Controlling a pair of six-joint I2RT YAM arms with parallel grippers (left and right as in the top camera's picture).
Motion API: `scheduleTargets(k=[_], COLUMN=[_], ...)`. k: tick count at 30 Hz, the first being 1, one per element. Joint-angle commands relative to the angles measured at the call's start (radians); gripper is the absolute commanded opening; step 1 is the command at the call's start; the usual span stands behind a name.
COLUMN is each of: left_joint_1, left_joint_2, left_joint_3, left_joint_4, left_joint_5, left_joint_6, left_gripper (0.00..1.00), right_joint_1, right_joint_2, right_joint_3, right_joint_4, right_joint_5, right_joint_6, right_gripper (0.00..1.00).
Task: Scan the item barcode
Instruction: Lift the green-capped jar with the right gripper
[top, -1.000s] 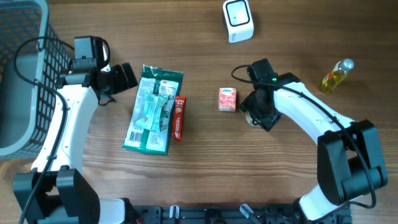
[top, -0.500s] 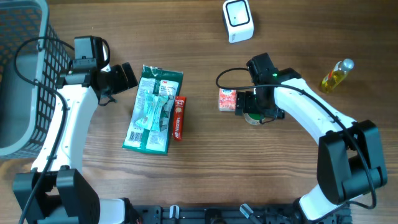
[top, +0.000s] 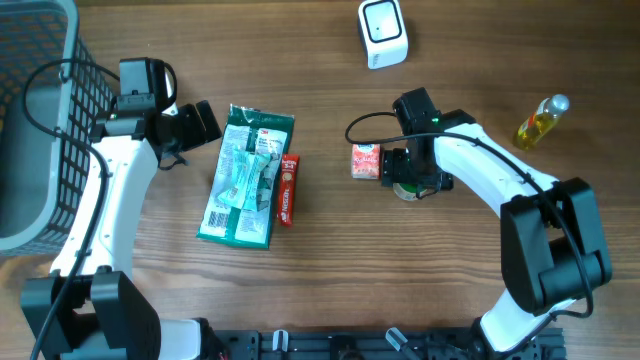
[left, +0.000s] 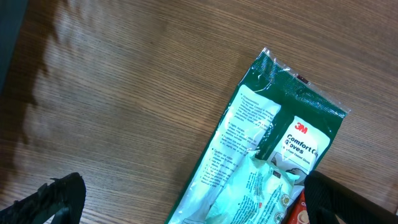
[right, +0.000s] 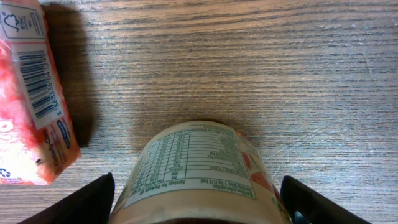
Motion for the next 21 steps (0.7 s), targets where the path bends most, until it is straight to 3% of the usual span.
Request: scheduleTargets(k=[1,7,10,11,12,14,16,17,18,21], left_joint_1=[0.003,0.003,0.003,0.003,0.003,0.003,0.003,0.003,0.003,0.003], left_joint_2=[-0.004,-0.004,-0.004,-0.004,-0.004,-0.004,-0.004,-0.004,-0.004,-0.004], left_joint_3=[0.007,0.007,0.007,0.007,0.007,0.007,0.007,0.007,0.007,0.007], left_joint_4=[0.0,0.0,0.0,0.0,0.0,0.0,0.0,0.0,0.0,0.0], left_joint_5=[0.008,0.008,0.008,0.008,0.008,0.008,0.008,0.008,0.008,0.008], left_joint_6=[-0.005,-0.005,-0.005,-0.005,-0.005,-0.005,-0.005,-0.005,-0.005,-0.005], left_gripper=[1.0,1.0,1.0,1.0,1.0,1.0,1.0,1.0,1.0,1.0], right_joint_1=[0.0,-0.015,-0.015,-0.017,-0.018,-0.018,-0.018,-0.018,-0.018,-0.018], right_joint_2=[0.014,-0.045,-0.124,-0.171,-0.216,-0.265,-0.274,-0.273,-0.273,-0.273], right_joint_3=[0.006,0.022,0.031,0.031,0.031,0.031,0.031,0.031,0.031,0.031], right_joint_4=[-0.006,-0.04,-0.079,-0.082,-0.082,-0.085,-0.099,-0.115,-0.135,-0.241], right_joint_5=[0.013,-0.021,-0.058,-0.134,-0.229,-0.403,-0.649,-0.721,-0.77,-0.812], right_joint_6=[-0.002,0.023,0.024,0.023,0.022,0.022,0.026,0.044,0.12,0.522], right_gripper=[0.79,0.6,0.57,0.54,0.4,0.31,0.32,0.4,0.48,0.4])
